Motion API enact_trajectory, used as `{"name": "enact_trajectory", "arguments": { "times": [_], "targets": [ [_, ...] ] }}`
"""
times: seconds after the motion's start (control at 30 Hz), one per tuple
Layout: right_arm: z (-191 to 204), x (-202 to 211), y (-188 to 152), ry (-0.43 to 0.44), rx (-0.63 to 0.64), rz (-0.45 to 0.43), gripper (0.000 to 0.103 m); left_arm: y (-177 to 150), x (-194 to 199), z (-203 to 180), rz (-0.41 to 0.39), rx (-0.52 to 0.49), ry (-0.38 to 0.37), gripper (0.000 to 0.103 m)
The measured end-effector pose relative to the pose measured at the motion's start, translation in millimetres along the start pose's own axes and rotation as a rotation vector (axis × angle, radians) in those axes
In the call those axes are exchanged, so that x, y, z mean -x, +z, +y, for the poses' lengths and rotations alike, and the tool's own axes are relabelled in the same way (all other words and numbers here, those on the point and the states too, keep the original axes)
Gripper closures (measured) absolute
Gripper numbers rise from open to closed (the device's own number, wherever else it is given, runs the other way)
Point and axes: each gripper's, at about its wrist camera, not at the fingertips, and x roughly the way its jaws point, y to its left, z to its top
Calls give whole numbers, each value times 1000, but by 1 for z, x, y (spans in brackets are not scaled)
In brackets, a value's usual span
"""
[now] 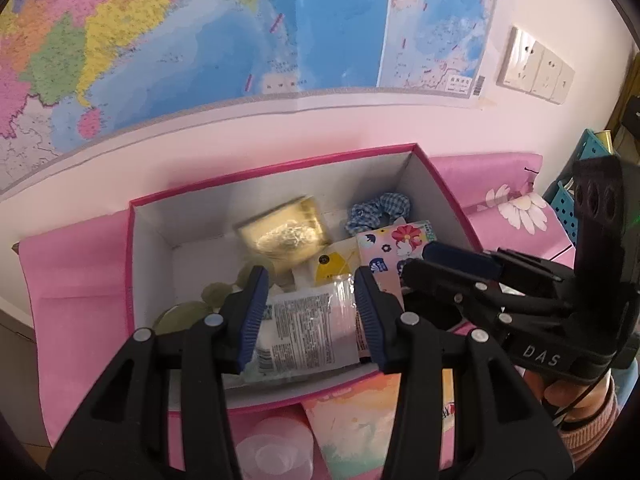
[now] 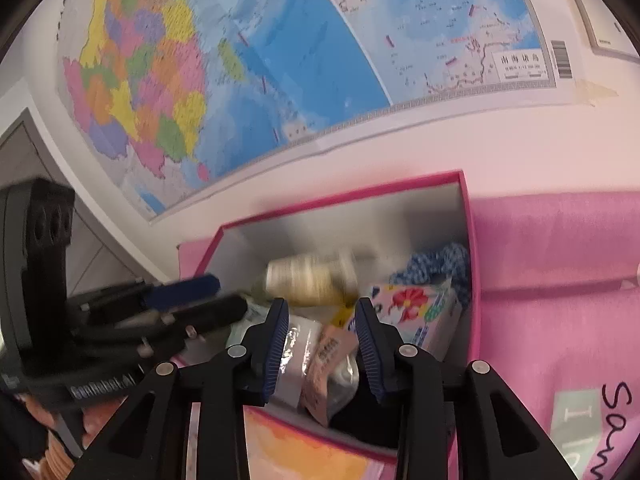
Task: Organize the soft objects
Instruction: 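Lower the gold tissue pack into the pink box and open the right gripper, then move the right gripper to the beige plush bear and grasp it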
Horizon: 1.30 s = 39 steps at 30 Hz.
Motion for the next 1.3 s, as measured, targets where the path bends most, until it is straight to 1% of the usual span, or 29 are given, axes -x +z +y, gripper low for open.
{"name": "enact_trajectory", "arguments": {
  "times": [0.17,0.27,0.3,0.33,0.47,0.53,0.57,0.63,0.73,0.77,0.9,1.03,1.13,1.23,1.3],
  "targets": [
    [-1,9,-13,13,2,3,67,-16,23,-6,-60,-25,-25,56],
    [3,21,-21,20,17,-8,67,-30,40,-11,-97,-45,-59,56],
    [4,26,-23,29,21,-11,63,-35,46,-13,-110,-55,-72,56],
    [6,30,-25,37,27,-13,62,-39,50,-15,-118,-63,-77,56],
    [15,54,-36,68,52,-37,60,-61,70,-20,-152,-84,-86,55],
    [18,65,-40,83,60,-47,59,-72,77,-23,-165,-84,-84,52],
    [20,71,-44,88,64,-52,59,-77,80,-24,-170,-80,-81,49],
    [25,80,-50,103,75,-58,58,-88,83,-26,-177,-81,-76,48],
    [32,87,-58,114,87,-53,55,-103,86,-28,-173,-74,-85,48],
    [34,91,-64,117,95,-49,55,-108,87,-28,-166,-69,-97,48],
    [39,100,-81,128,105,-33,52,-124,89,-31,-151,-62,-107,48],
    [39,106,-102,124,98,-12,47,-140,85,-33,-117,-50,-124,48],
    [36,104,-120,117,85,30,47,-150,81,-34,-99,-43,-117,48],
    [31,101,-136,99,65,68,46,-161,74,-30,-68,-19,-143,48],
    [26,100,-147,91,44,90,46,-169,70,-31,-49,-16,-137,48]
  ]
}}
